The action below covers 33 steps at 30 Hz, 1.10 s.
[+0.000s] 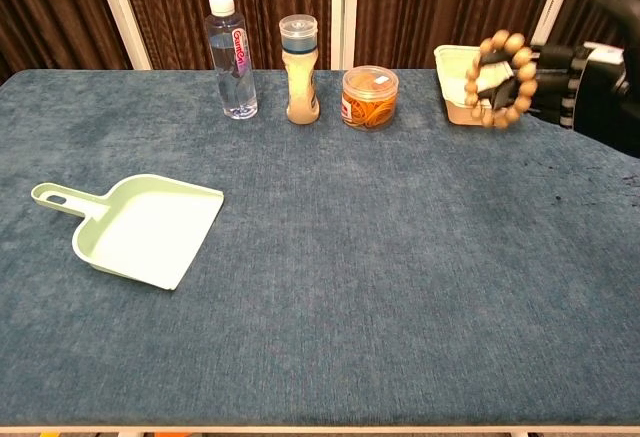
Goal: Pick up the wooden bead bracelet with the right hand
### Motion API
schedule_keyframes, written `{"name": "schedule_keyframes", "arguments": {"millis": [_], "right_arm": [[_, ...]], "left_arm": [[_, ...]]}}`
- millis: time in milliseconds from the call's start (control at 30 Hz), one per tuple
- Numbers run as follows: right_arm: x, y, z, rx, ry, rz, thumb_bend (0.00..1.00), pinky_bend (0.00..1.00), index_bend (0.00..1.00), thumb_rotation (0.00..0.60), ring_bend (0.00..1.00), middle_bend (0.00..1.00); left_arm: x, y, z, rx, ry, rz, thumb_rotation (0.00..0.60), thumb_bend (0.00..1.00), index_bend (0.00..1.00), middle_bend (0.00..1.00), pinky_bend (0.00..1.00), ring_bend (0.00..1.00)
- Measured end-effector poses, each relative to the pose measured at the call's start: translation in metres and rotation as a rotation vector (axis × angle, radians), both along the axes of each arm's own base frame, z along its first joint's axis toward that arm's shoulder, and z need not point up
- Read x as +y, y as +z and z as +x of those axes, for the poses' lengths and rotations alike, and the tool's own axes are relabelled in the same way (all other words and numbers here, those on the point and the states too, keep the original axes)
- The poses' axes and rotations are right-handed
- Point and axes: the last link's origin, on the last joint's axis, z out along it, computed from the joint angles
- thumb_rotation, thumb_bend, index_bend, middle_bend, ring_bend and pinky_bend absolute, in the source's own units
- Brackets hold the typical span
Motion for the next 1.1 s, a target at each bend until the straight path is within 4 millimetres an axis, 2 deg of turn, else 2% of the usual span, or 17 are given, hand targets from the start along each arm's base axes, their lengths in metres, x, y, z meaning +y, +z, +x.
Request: {"name": "schedule_keyframes", "arguments": {"millis": [167, 300, 433, 467, 533, 600, 700, 733, 833, 967, 1033, 1100], "right_arm": [[-0.003, -0.009, -0.005, 0.349, 0.11, -0.098, 0.02, 0.0, 0.23, 0.105, 0.12, 0.33], [-0.005, -0.016, -0.008, 0.633, 0.206, -0.166, 0.02, 0.0, 0.02, 0.105, 0.02, 0.18], [-0.004, -0.019, -0.009, 0.863, 0.275, -0.221, 0.02, 0.0, 0.0, 0.106, 0.0, 0.08], [-0.003, -0.018, -0.009, 0.909, 0.282, -0.236, 0.02, 0.0, 0.0, 0.129, 0.0, 0.07], [0.001, -0.014, -0.008, 0.949, 0.273, -0.258, 0.05, 0.0, 0.0, 0.252, 0.0, 0.08], [0.008, -0.006, -0.008, 0.962, 0.246, -0.298, 0.13, 0.0, 0.0, 0.406, 0.0, 0.11], [0.017, 0.015, -0.016, 0.954, 0.174, -0.388, 0.24, 0.0, 0.0, 0.532, 0.0, 0.15], [0.022, 0.023, -0.02, 0.95, 0.147, -0.419, 0.26, 0.0, 0.0, 0.545, 0.0, 0.15], [0.042, 0.05, -0.035, 0.964, 0.056, -0.523, 0.26, 0.0, 0.0, 0.549, 0.0, 0.13], [0.087, 0.085, -0.055, 0.993, -0.068, -0.624, 0.28, 0.0, 0.0, 0.541, 0.0, 0.11], [0.105, 0.096, -0.058, 0.99, -0.101, -0.655, 0.29, 0.0, 0.0, 0.501, 0.0, 0.11], [0.121, 0.106, -0.059, 0.989, -0.122, -0.689, 0.3, 0.0, 0.0, 0.436, 0.0, 0.11]], "left_arm": [[-0.003, 0.0, -0.001, -0.003, 0.002, 0.0, 0.6, 0.0, 0.19, 0.17, 0.02, 0.07], [-0.005, -0.001, -0.003, -0.002, 0.006, -0.001, 0.6, 0.0, 0.19, 0.17, 0.02, 0.07], [-0.005, -0.001, -0.005, -0.002, 0.012, 0.003, 0.6, 0.0, 0.19, 0.17, 0.02, 0.07], [-0.005, -0.001, -0.006, -0.001, 0.013, 0.004, 0.6, 0.0, 0.19, 0.17, 0.02, 0.07], [-0.005, -0.002, -0.006, 0.002, 0.013, 0.007, 0.6, 0.0, 0.19, 0.17, 0.02, 0.07], [-0.004, -0.002, -0.006, 0.009, 0.011, 0.014, 0.6, 0.0, 0.19, 0.17, 0.02, 0.07], [-0.003, -0.004, -0.007, 0.028, 0.005, 0.027, 0.6, 0.0, 0.19, 0.17, 0.02, 0.07], [-0.002, -0.005, -0.007, 0.035, 0.002, 0.03, 0.6, 0.0, 0.19, 0.17, 0.02, 0.07], [-0.001, -0.008, -0.008, 0.056, -0.002, 0.044, 0.6, 0.0, 0.19, 0.17, 0.02, 0.07], [-0.002, -0.011, -0.007, 0.064, -0.005, 0.069, 0.6, 0.0, 0.19, 0.17, 0.02, 0.07], [-0.003, -0.012, -0.005, 0.063, -0.012, 0.085, 0.6, 0.0, 0.19, 0.17, 0.02, 0.07], [-0.003, -0.012, -0.004, 0.058, -0.015, 0.104, 0.6, 0.0, 0.19, 0.17, 0.02, 0.07]]}}
